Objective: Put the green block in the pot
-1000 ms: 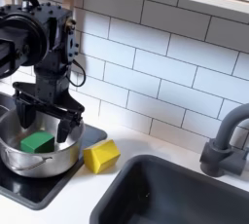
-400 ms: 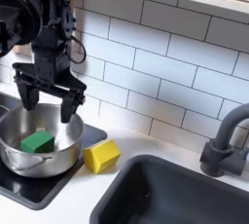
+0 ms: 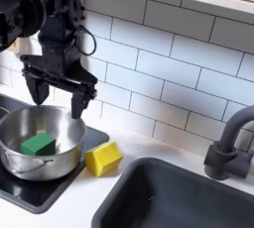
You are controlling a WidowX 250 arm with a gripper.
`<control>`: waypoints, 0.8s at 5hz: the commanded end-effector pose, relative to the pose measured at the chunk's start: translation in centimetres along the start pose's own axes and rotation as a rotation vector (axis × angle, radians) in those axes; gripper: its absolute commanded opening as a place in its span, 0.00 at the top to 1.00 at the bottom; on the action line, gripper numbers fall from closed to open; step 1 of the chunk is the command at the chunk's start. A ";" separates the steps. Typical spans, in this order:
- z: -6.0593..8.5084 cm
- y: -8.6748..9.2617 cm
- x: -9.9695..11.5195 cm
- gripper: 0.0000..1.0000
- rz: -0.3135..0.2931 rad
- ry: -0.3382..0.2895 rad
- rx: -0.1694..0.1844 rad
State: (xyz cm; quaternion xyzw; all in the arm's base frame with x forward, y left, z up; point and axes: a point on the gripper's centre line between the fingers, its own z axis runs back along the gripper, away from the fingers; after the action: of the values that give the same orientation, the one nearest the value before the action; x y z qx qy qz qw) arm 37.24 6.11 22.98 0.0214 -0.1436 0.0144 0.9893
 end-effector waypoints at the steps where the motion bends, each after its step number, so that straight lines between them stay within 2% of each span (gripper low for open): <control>1: 0.1 -3.2 -2.3 0.00 -0.090 0.013 -0.030; 2: -0.1 -4.1 -3.5 0.00 -0.110 0.029 -0.047; 4: -0.1 -4.9 -6.3 0.00 -0.157 0.053 -0.026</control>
State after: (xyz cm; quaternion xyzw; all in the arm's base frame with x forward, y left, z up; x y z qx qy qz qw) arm 31.38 1.13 20.83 0.0176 -0.1152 -0.0640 0.9911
